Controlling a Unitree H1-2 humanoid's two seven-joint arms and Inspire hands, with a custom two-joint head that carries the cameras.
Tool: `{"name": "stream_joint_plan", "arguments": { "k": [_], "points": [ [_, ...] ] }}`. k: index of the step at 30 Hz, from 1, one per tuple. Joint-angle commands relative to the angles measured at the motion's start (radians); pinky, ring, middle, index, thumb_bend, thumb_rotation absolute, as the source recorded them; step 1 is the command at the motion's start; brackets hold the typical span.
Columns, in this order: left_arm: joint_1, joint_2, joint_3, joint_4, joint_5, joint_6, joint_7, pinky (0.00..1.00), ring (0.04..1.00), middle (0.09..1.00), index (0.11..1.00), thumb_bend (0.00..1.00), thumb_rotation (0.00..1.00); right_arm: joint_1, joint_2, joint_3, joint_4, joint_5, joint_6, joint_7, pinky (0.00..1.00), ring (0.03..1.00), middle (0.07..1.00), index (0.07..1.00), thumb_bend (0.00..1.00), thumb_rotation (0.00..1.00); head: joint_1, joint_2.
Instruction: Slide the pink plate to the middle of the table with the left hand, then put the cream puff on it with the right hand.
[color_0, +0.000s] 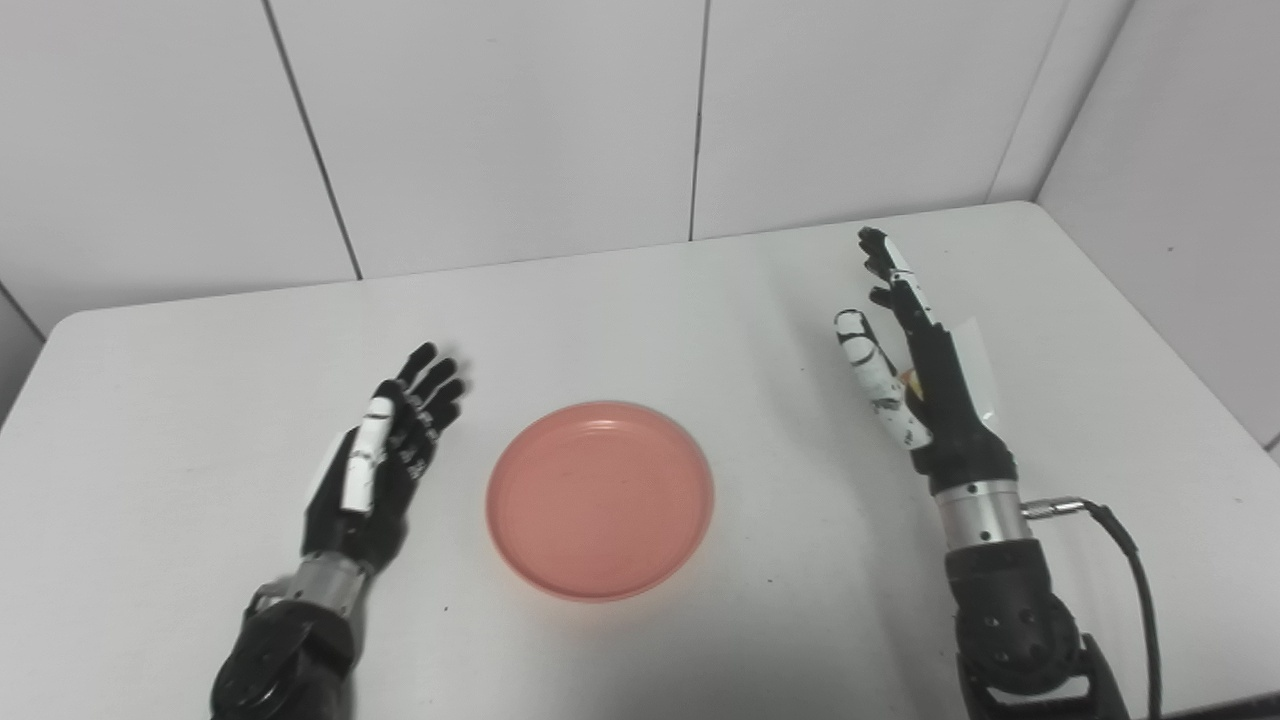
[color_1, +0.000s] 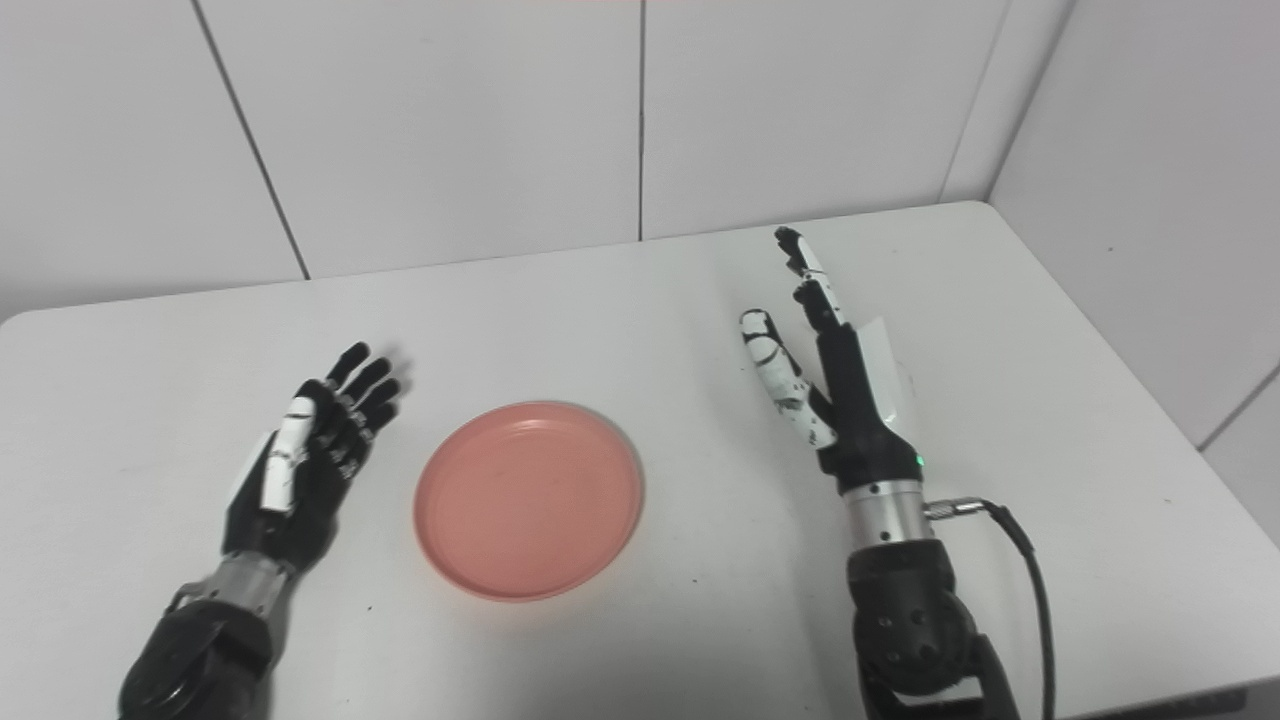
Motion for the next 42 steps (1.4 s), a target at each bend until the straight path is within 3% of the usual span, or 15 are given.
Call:
{"name": "stream_joint_plan", "arguments": {
  "k": [1,5,7,10,17,27,42],
  "points": [
    [0.107,0.006,0.007,0.064,-0.001,-0.040,-0.027,0.99,0.946,0.943,0.931,0.33,1.00,-0.030,-0.022,-0.012,-0.045,-0.050,0.028,-0.009,0.86,0.919,0.944,0.936,0.57,1.00,-0.009,0.002],
    [0.135,0.005,0.000,0.042,0.012,-0.045,-0.024,1.00,0.962,0.957,0.944,0.33,1.00,-0.041,-0.063,-0.031,-0.055,-0.094,0.043,0.000,0.88,0.937,0.954,0.940,0.57,0.99,-0.025,0.009],
    [0.151,0.005,-0.007,0.031,0.022,-0.059,-0.024,0.97,0.947,0.952,0.944,0.33,1.00,-0.046,-0.087,-0.045,-0.063,-0.121,0.072,0.016,0.88,0.936,0.955,0.943,0.58,0.91,-0.038,0.008],
    [0.168,0.002,-0.013,0.023,0.036,-0.085,-0.024,0.95,0.933,0.944,0.941,0.32,1.00,-0.054,-0.112,-0.063,-0.073,-0.162,0.124,0.031,0.84,0.904,0.932,0.929,0.68,0.73,-0.060,0.008],
    [0.185,0.004,-0.020,0.022,0.046,-0.112,-0.034,0.95,0.939,0.952,0.949,0.35,1.00,-0.061,-0.167,-0.077,-0.085,-0.266,0.236,0.078,0.75,0.847,0.909,0.931,0.84,0.55,-0.075,0.018],
    [0.209,0.013,-0.037,-0.010,0.049,-0.101,-0.036,0.96,0.944,0.954,0.952,0.42,1.00,-0.060,-0.205,-0.034,-0.079,-0.391,0.371,0.229,0.67,0.863,0.948,0.972,0.92,0.57,-0.068,0.040],
    [0.219,0.014,-0.040,-0.047,0.048,-0.069,-0.020,0.95,0.934,0.944,0.941,0.41,1.00,-0.068,-0.228,0.006,0.029,-0.370,0.371,0.285,0.74,0.883,0.946,0.952,0.93,0.49,-0.072,0.066]
  ]
}}
